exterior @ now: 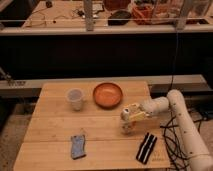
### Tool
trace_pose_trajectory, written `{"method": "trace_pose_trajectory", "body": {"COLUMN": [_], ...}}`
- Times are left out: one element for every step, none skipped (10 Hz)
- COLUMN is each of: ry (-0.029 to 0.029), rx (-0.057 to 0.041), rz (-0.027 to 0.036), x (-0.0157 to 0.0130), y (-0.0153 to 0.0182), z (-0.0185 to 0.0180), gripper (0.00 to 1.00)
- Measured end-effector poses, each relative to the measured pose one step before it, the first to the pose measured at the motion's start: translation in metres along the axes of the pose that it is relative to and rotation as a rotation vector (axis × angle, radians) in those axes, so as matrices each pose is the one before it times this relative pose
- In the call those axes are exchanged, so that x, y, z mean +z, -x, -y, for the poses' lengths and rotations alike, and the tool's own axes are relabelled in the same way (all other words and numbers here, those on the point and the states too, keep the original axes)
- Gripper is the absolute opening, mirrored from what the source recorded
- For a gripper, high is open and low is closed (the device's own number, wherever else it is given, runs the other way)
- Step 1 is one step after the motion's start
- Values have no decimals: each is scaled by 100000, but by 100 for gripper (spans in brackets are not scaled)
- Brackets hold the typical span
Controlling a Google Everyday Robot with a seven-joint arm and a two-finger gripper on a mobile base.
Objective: Stand the bottle upright
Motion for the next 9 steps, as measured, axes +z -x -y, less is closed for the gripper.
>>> {"method": "trace_pose_trajectory", "body": {"ry": [522,215,111,-303,-286,-280,-177,-91,-154], "rx": [-89,53,-227,-181,-161,-356,-469,-413,-582], "rz": [553,214,353,383,424,501,254,135,117], "x": [-47,-48,-91,18,110,68,-3,-21,27], "y": [-32,29,-86,-49,-59,-53,-17,0,-29], "z": [-15,11,26,43,-15,26,36,39,32], "gripper": [0,0,0,0,4,17,27,37,51]}}
